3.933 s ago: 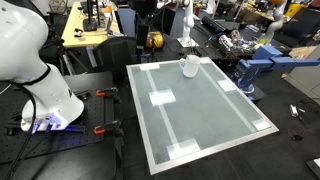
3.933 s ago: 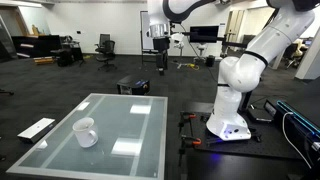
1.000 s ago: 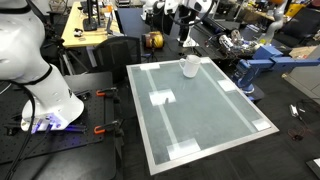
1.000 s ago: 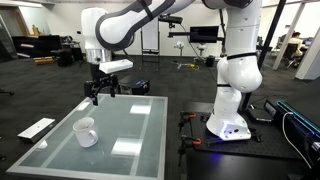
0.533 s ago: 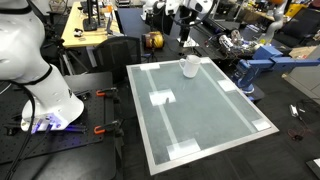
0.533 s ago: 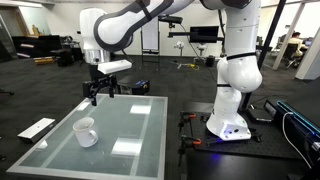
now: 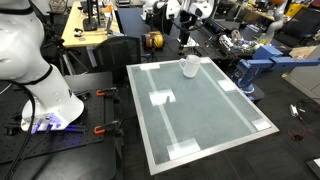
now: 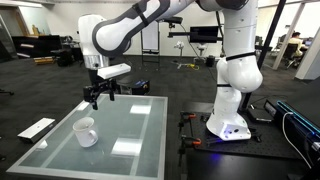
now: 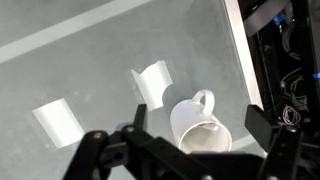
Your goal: Take the pen out of the mug and put it on the table
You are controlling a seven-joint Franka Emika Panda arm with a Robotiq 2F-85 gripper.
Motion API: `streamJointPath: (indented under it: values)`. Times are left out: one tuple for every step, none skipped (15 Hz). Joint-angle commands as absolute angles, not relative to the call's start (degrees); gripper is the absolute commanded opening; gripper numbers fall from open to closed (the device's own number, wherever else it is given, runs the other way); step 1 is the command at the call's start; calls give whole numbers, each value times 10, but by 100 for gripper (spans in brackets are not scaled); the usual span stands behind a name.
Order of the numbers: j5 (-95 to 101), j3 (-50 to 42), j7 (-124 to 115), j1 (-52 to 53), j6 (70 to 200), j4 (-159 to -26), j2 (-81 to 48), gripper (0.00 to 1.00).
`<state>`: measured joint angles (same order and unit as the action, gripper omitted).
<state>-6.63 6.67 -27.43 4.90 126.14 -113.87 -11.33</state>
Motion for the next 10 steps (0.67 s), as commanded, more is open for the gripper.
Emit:
streamJointPath:
  values:
    - [-61, 51, -277, 61, 1248, -1096, -149, 100]
    - [-65, 50, -270, 60, 1245, -1087, -158, 100]
    - [-72, 50, -263, 58, 1242, -1075, -167, 100]
    - [-75, 49, -261, 58, 1241, -1064, -177, 100]
    - [-78, 48, -259, 57, 1237, -1051, -188, 100]
    - [-83, 48, -254, 56, 1232, -1037, -199, 100]
    - [-86, 48, -251, 56, 1229, -1024, -210, 100]
    - [-88, 48, -251, 56, 1223, -1010, -221, 100]
    - [-91, 47, -247, 55, 1217, -997, -231, 100]
    - [-93, 46, -244, 55, 1210, -984, -241, 100]
